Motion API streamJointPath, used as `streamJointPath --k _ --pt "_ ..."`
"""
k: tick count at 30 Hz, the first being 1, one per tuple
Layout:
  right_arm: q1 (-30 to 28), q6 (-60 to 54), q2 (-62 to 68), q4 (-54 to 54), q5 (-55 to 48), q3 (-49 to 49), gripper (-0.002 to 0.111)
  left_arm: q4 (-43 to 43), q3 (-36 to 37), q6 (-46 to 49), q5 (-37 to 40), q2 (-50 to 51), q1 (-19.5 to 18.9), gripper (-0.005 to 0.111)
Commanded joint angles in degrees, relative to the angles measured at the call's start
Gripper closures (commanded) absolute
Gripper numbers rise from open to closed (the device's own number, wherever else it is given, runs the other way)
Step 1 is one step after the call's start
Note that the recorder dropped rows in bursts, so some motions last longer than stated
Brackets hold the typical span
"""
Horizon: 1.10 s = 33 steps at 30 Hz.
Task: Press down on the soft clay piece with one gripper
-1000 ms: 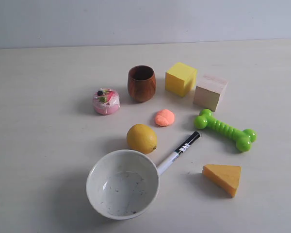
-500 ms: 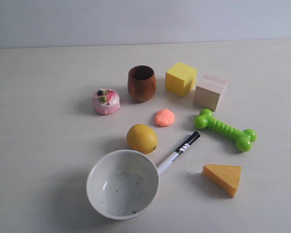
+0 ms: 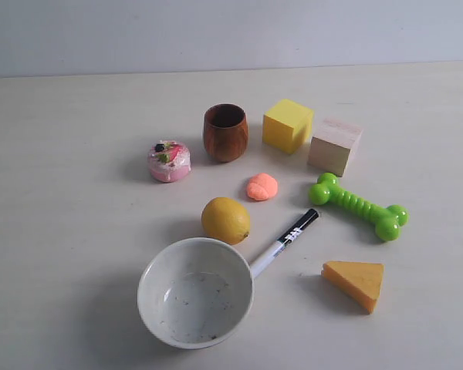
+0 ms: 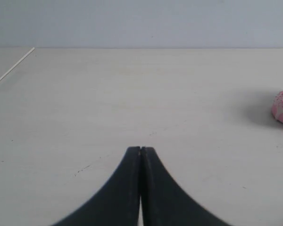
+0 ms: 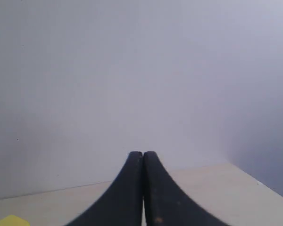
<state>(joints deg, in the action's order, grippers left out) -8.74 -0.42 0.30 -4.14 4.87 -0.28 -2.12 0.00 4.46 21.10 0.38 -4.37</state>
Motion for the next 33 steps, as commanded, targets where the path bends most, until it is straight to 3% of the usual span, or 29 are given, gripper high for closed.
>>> streamJointPath --k 1,5,8,12,18,21,29,31,33 --pt "0.06 0.1 -0.3 -0.25 1.34 0.28 0.108 -0.12 0.0 -0.1 -0.46 -0.38 0.31 0.107" --pt "0.06 7.32 -0.3 -0.4 5.17 0.28 0.108 -0.12 0.0 -0.1 -0.46 -0.38 0.31 0.107" --pt "0.06 30.65 -0.3 -0.23 15.66 0.28 0.108 -0.12 0.0 -0.1 -0.46 -0.38 0.31 0.107" --pt "0.06 30.13 -0.3 2.75 20.86 -0.61 0.108 -0.12 0.0 -0.1 -0.46 -0.38 0.31 0.107" --pt "0.06 38.36 3.56 31.0 10.54 -12.77 0.108 -0.12 0.0 -0.1 -0.46 -0.38 0.31 0.107" --pt "0.06 48.67 9.37 46.5 8.32 -19.41 0.108 -0.12 0.0 -0.1 -0.46 -0.38 0.31 0.107" --pt "0.06 89.75 28.47 96.2 18.89 -33.87 0.108 -0.12 0.0 -0.1 -0.46 -0.38 0.31 0.107" --pt "0.06 98.52 33.87 104.08 20.65 -37.11 0.108 -0.12 0.0 -0.1 -0.46 -0.38 0.31 0.107" --pt "0.06 103.93 38.32 104.08 21.05 -39.44 0.108 -0.12 0.0 -0.1 -0.46 -0.38 0.31 0.107"
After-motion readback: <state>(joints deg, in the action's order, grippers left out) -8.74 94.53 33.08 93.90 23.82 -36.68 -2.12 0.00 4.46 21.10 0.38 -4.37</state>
